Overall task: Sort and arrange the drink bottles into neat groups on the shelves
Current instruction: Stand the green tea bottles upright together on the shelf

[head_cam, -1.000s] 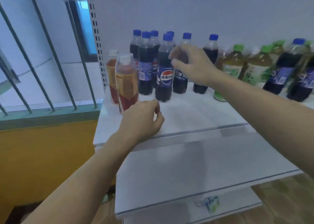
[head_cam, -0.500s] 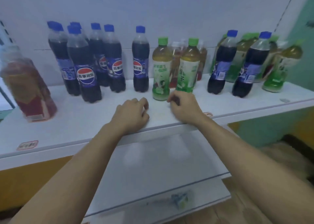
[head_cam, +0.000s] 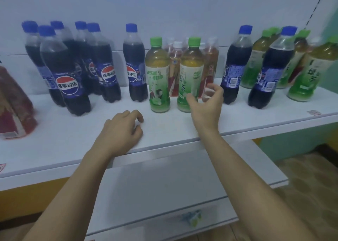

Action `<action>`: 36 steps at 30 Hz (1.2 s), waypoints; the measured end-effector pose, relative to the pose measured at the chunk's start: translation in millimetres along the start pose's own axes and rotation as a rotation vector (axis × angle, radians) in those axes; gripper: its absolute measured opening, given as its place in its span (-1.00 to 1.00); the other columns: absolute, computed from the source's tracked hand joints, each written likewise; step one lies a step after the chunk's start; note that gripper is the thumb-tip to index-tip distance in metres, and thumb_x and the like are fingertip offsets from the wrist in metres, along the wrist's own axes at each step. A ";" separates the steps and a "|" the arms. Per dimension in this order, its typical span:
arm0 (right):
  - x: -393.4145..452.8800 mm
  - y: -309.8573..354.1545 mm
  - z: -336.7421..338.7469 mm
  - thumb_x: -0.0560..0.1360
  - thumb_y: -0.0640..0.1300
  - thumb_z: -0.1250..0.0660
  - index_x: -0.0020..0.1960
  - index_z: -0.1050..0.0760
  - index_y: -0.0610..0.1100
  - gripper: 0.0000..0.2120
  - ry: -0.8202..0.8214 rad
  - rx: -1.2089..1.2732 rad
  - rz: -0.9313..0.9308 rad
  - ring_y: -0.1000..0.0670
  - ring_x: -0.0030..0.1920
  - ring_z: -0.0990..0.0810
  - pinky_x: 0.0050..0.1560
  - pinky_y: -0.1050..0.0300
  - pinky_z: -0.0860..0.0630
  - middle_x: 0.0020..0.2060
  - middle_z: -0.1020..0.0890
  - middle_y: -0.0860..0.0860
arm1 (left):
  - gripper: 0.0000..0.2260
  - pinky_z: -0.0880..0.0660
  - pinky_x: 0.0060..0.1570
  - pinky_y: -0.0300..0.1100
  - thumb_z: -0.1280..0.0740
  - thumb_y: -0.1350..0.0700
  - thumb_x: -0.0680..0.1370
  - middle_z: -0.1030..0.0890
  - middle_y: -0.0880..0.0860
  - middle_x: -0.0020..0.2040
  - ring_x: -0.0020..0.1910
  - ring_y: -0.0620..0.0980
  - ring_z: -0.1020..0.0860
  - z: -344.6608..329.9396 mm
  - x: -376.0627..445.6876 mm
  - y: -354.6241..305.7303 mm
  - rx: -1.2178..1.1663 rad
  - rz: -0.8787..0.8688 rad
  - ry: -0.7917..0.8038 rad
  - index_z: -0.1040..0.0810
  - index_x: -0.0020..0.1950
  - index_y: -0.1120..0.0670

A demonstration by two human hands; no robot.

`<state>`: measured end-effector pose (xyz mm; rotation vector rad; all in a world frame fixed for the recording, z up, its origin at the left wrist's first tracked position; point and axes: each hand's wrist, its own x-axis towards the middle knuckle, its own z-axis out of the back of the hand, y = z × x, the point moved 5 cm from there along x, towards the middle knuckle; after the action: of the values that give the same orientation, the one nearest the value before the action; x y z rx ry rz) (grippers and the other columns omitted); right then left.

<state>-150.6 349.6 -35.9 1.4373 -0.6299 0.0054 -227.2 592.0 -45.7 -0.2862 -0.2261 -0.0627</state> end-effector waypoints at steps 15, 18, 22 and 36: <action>19.1 1.2 2.5 0.44 -0.18 -0.54 0.31 -0.46 -0.12 -0.51 0.198 0.358 -0.026 0.06 0.16 -0.68 0.08 0.14 -0.64 0.13 -0.70 0.01 | -0.17 -0.50 -0.07 -0.18 -0.26 -0.34 0.47 -0.43 -0.18 0.25 -0.02 -0.17 -0.52 -26.8 9.1 -80.8 -0.402 -0.049 -0.009 0.14 0.61 -0.29; 11.3 0.4 30.1 0.46 -0.22 -0.51 0.41 -0.37 -0.21 -0.42 0.212 0.452 -0.087 -0.14 0.22 -0.66 0.21 -0.26 -0.60 0.21 -0.65 -0.17 | -0.08 -0.51 0.01 -0.20 -0.35 -0.35 0.46 -0.38 -0.14 0.46 0.18 -0.22 -0.53 -31.6 17.2 -106.5 -0.476 -0.080 -0.088 0.18 0.63 -0.29; 15.7 2.2 76.4 0.50 -0.22 -0.48 0.49 -0.26 -0.18 -0.35 0.247 0.520 -0.108 -0.16 0.23 -0.65 0.15 -0.29 -0.62 0.25 -0.60 -0.20 | -0.29 -0.47 0.20 -0.11 -0.49 -0.04 0.50 -0.49 -0.03 0.34 0.28 -0.02 -0.50 -44.0 31.6 -143.6 -0.528 -0.095 -0.194 -0.24 0.58 -0.09; 120.7 -24.0 328.8 0.46 0.09 -0.49 0.45 -0.33 0.03 -0.36 0.133 0.304 -0.026 -0.02 0.15 -0.69 -0.04 0.08 -0.68 0.23 -0.62 0.00 | -0.35 -0.63 0.01 0.02 -0.57 0.06 0.45 -0.49 -0.16 0.25 0.22 -0.10 -0.55 -116.1 59.9 -371.0 -0.766 -0.104 -0.361 -0.41 0.47 -0.23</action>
<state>-171.3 0.2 -8.5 1.7225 -0.5162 0.1815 -178.9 201.7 -39.2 -1.0522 -0.5751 -0.2013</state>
